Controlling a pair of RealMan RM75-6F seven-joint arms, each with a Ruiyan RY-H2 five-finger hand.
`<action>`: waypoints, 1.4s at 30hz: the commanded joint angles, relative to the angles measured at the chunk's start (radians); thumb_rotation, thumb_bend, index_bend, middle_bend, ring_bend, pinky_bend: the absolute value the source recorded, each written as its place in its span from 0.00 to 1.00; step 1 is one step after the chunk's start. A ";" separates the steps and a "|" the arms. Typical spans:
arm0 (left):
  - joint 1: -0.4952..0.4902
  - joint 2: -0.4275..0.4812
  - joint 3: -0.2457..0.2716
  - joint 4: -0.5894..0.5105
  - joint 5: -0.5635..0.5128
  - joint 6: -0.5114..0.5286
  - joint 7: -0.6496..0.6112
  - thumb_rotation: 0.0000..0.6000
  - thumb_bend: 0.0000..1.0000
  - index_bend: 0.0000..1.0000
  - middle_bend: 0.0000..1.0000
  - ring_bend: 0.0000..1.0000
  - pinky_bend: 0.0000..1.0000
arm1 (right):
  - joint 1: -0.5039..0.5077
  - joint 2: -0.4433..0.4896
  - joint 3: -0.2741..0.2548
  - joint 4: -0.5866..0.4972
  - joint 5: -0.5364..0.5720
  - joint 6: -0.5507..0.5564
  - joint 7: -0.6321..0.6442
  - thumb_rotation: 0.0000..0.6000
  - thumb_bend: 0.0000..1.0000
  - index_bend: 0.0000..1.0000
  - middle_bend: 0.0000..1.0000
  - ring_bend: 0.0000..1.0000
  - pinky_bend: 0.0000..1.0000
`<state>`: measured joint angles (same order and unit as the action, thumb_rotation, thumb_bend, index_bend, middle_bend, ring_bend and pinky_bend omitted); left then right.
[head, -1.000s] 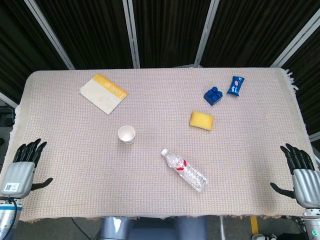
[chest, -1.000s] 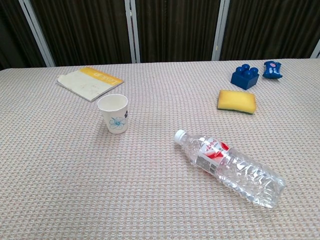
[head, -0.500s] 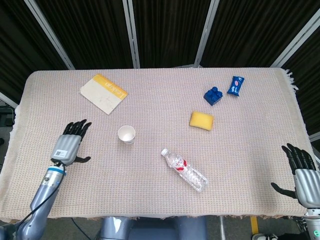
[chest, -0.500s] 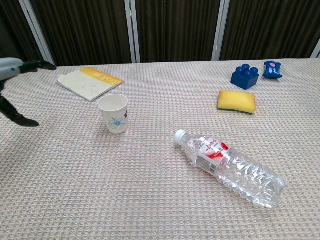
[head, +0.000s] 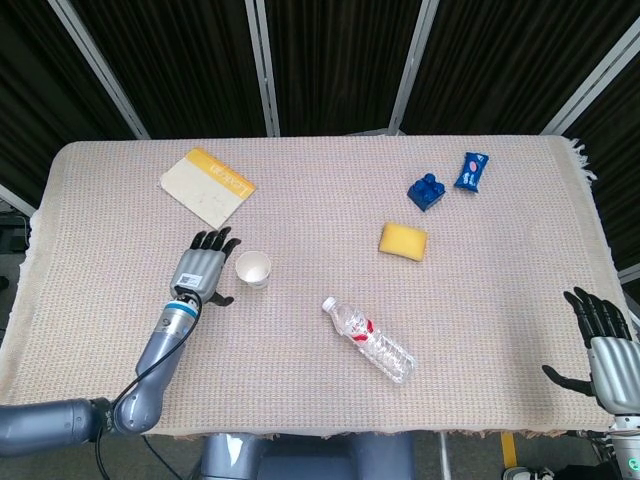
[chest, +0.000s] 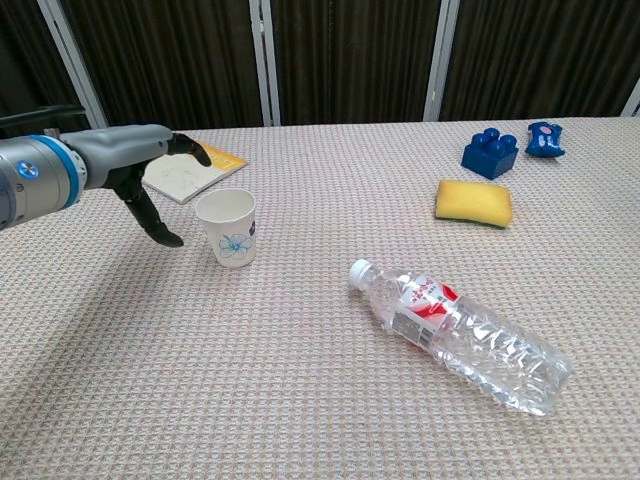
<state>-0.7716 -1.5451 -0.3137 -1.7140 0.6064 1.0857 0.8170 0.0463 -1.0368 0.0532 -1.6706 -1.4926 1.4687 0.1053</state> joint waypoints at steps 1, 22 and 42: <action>-0.033 -0.026 0.001 0.021 -0.035 0.010 0.015 1.00 0.11 0.14 0.00 0.00 0.00 | -0.001 0.002 0.002 -0.001 0.001 0.003 0.004 1.00 0.04 0.00 0.00 0.00 0.00; -0.141 -0.122 0.010 0.158 -0.150 0.011 0.026 1.00 0.25 0.18 0.00 0.00 0.00 | 0.000 0.013 0.002 -0.004 0.004 -0.003 0.024 1.00 0.04 0.00 0.00 0.00 0.00; -0.012 -0.038 0.008 -0.053 0.010 -0.009 -0.343 1.00 0.26 0.43 0.00 0.00 0.00 | -0.003 0.014 0.003 -0.008 0.004 0.003 0.019 1.00 0.04 0.00 0.00 0.00 0.00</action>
<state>-0.8235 -1.6054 -0.3001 -1.7171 0.5806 1.0918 0.5501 0.0435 -1.0233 0.0558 -1.6784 -1.4887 1.4715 0.1245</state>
